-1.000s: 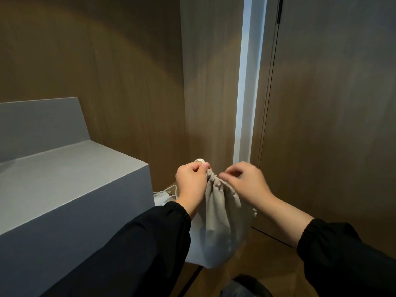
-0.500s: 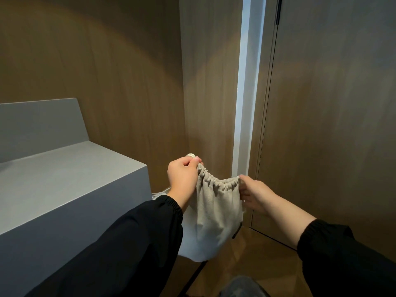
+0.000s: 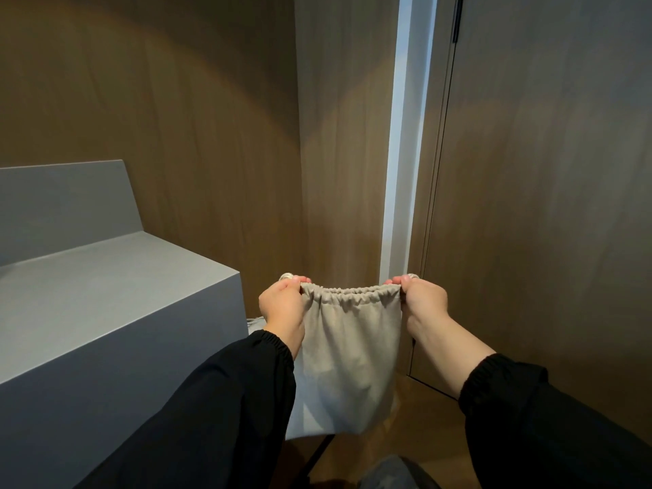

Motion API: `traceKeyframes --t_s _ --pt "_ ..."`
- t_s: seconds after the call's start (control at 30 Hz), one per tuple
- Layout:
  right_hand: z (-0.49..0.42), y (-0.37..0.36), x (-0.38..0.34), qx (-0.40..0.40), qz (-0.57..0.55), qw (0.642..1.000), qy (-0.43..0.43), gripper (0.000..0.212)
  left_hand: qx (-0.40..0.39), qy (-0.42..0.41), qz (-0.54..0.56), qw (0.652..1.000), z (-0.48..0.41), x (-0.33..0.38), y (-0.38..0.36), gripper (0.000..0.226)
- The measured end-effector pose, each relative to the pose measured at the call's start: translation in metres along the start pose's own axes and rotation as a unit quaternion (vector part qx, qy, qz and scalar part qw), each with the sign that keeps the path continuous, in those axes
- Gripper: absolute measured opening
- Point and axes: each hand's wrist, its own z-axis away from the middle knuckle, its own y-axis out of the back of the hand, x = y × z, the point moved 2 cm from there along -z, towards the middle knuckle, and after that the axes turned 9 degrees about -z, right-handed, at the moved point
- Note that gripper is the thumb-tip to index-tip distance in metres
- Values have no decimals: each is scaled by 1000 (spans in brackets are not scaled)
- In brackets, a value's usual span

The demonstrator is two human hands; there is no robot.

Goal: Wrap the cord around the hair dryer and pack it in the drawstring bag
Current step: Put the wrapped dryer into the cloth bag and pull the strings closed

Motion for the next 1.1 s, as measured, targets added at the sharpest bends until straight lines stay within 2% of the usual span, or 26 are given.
traceKeyframes --t_s 0.33,0.47,0.63,0.87,0.97,1.1 --pt "-9 11 -28 82 -44 995 32 20 16 19 39 999 -10 19 0 28" --pt "-6 6 -33 42 -30 998 18 23 32 26 24 999 -21 22 12 27" --pt "12 -18 -35 -53 -44 997 20 25 -83 12 -18 996 -10 16 3 23" --pt "39 -36 -24 -106 -44 993 -2 23 -136 21 3 990 3 7 -8 21" --pt "44 -40 -29 -120 -31 992 2 22 -206 4 -13 978 1 3 -7 21" --pt "46 -46 -29 -146 -36 989 3 23 -308 -9 -99 946 2 -7 -1 23"
